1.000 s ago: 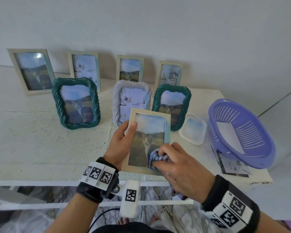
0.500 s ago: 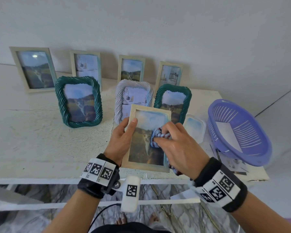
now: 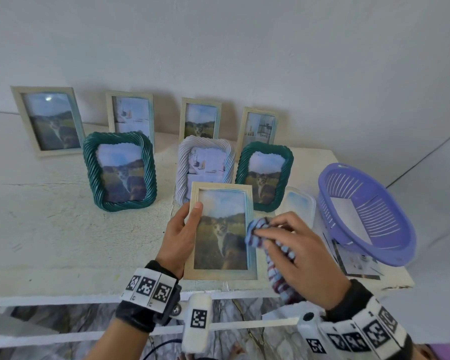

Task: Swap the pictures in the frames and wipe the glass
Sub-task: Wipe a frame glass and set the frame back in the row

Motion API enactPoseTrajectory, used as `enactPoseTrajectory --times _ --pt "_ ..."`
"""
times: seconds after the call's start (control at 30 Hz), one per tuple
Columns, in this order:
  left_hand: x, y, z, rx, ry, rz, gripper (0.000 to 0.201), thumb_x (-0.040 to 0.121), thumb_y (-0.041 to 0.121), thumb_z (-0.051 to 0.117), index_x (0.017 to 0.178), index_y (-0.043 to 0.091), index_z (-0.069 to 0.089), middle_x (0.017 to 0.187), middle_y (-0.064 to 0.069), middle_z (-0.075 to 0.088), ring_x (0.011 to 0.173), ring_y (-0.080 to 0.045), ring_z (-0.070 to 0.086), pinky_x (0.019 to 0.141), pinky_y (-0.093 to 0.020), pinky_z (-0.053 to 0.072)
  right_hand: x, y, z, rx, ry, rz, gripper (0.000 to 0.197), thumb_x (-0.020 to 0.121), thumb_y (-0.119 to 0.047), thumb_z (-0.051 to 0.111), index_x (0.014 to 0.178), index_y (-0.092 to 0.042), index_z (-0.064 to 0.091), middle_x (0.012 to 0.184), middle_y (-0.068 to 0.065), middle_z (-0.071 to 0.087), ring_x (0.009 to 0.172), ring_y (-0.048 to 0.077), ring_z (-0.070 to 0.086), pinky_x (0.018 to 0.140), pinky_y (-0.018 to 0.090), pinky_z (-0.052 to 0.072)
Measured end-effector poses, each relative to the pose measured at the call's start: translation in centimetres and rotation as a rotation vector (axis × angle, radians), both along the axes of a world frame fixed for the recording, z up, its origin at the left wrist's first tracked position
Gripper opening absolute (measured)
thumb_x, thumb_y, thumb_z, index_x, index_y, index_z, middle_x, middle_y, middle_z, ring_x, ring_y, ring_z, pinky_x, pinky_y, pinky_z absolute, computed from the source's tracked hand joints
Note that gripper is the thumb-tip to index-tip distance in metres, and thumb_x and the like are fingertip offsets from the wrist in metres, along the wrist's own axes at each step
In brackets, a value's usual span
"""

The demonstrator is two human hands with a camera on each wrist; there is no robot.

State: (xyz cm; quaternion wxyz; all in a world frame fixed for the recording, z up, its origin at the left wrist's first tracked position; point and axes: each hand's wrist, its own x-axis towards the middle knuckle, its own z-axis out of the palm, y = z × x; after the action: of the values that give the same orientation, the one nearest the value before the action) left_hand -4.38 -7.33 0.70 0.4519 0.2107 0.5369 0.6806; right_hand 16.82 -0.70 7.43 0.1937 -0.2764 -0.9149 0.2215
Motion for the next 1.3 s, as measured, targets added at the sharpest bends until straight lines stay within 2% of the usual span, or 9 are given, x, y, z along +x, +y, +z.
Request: enactPoseTrajectory --times 0.1,0.3,0.53,0.67,0.77,0.93,1.13,1.23,1.3 --pt "-0.2 0.1 -0.3 -0.001 0.015 0.009 0.03 0.1 0.032 0.047 0.119 0.015 0.063 0.11 -0.011 0.072 0.106 -0.031 0.067 0.096 -0.048 0.051 0.7 2.9 -1.3 0.044 -0.029 -0.27 0.031 0.093 -0.021 0.051 0.119 -0.011 0.065 0.108 0.0 0.048 0.092 0.006 0.049 0.081 0.009 0.034" --pt "0.0 1.3 0.3 0.035 0.077 -0.022 0.032 0.1 0.032 0.046 0.118 0.014 0.064 0.11 -0.01 0.071 0.106 -0.029 0.066 0.094 -0.045 0.052 0.0 11.4 -5.5 -0.005 -0.339 -0.629 0.029 0.087 -0.023 0.051 0.112 -0.009 0.059 0.112 0.017 0.053 0.102 0.033 0.048 0.087 0.035 0.041" --pt "0.2 3.8 2.1 0.092 0.14 -0.031 0.028 0.102 0.029 0.043 0.114 0.017 0.064 0.103 -0.009 0.073 0.093 -0.023 0.07 0.074 -0.028 0.058 -1.9 16.0 -6.9 -0.096 -0.564 -0.701 0.044 0.094 -0.02 0.048 0.135 -0.006 0.042 0.132 0.02 0.043 0.116 0.037 0.047 0.099 0.04 0.038" --pt "1.1 5.8 3.2 0.115 0.162 -0.031 0.027 0.103 0.028 0.041 0.113 0.019 0.065 0.105 -0.006 0.073 0.097 -0.021 0.07 0.077 -0.028 0.058 -0.7 15.5 -7.0 -0.065 -0.391 -0.671 0.041 0.097 -0.02 0.044 0.137 -0.009 0.044 0.13 0.018 0.048 0.115 0.035 0.049 0.099 0.041 0.042" --pt "2.0 7.5 4.2 0.129 0.173 -0.044 0.026 0.102 0.029 0.042 0.109 0.021 0.065 0.103 -0.005 0.073 0.096 -0.02 0.069 0.078 -0.028 0.058 1.0 13.8 -4.3 -0.039 -0.032 -0.579 0.023 0.098 -0.019 0.047 0.114 -0.01 0.061 0.107 0.008 0.062 0.1 0.025 0.058 0.087 0.033 0.045" --pt "4.8 12.0 6.3 0.155 0.174 -0.089 0.03 0.101 0.031 0.044 0.119 0.017 0.063 0.109 -0.003 0.072 0.104 -0.017 0.067 0.084 -0.027 0.055 2.8 13.0 1.1 -0.956 0.593 -0.341 0.033 0.1 -0.032 0.042 0.111 -0.012 0.065 0.087 0.014 0.069 0.076 0.025 0.066 0.065 0.032 0.054" --pt "7.9 18.9 9.1 0.137 0.184 -0.18 0.025 0.098 0.037 0.052 0.121 0.035 0.061 0.122 0.015 0.065 0.115 -0.006 0.059 0.103 -0.031 0.046 4.7 19.1 3.4 -1.25 0.817 -0.276 0.07 0.083 -0.054 0.048 0.135 -0.009 0.049 0.128 0.035 0.052 0.108 0.044 0.054 0.097 0.055 0.043" --pt "8.4 23.0 10.9 0.112 0.284 -0.274 0.021 0.1 0.042 0.046 0.107 0.034 0.064 0.087 0.014 0.07 0.084 -0.006 0.065 0.071 -0.02 0.052 6.0 23.2 4.6 -1.239 0.86 -0.303 0.065 0.085 -0.054 0.046 0.131 -0.008 0.049 0.126 0.031 0.056 0.112 0.044 0.056 0.097 0.057 0.046" --pt "8.7 25.9 12.1 0.064 0.367 -0.318 0.037 0.098 0.053 0.04 0.115 0.028 0.062 0.092 0.005 0.07 0.082 -0.012 0.065 0.063 -0.023 0.051 6.5 26.1 5.6 -1.183 0.83 -0.31 0.057 0.088 -0.054 0.046 0.124 -0.011 0.053 0.122 0.029 0.06 0.109 0.042 0.059 0.095 0.057 0.047"
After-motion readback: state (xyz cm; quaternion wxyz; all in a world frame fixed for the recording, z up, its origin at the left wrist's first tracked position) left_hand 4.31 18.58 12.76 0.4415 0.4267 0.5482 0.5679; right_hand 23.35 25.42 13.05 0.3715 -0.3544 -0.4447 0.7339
